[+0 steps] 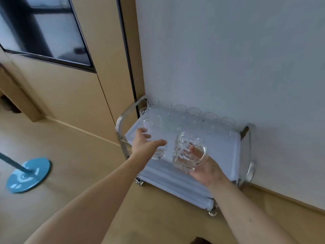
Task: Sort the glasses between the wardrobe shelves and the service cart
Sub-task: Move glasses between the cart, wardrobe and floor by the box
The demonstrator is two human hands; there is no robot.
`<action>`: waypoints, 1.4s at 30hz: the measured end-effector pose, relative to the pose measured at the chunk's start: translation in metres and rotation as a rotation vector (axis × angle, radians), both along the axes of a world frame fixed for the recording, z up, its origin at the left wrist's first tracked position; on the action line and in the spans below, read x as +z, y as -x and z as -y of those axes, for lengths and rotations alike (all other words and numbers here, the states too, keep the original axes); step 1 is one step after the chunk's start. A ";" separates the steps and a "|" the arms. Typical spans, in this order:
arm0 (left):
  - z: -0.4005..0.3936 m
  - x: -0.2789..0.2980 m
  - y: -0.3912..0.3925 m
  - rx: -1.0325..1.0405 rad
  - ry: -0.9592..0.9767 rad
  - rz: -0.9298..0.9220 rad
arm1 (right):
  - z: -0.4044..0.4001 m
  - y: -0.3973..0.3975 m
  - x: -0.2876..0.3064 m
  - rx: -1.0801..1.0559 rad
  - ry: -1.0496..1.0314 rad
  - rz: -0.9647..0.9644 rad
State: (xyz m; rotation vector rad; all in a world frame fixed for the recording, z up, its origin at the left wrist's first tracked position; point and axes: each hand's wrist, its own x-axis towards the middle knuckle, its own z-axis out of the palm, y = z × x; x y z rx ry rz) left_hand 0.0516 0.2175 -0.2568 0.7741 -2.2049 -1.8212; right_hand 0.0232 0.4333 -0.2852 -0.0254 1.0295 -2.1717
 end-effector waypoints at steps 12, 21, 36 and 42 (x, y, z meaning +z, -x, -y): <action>-0.009 -0.056 0.121 -0.083 -0.060 0.079 | -0.018 0.110 -0.039 -0.236 -0.273 0.093; -0.023 -0.096 0.204 -0.067 0.025 0.194 | -0.021 0.221 -0.111 -0.218 -0.637 0.026; -0.013 -0.144 0.224 -0.137 0.302 0.285 | 0.008 0.263 -0.158 -0.253 -0.986 -0.272; -0.008 -0.149 0.227 -0.169 0.298 0.303 | 0.011 0.265 -0.168 -0.264 -0.912 -0.216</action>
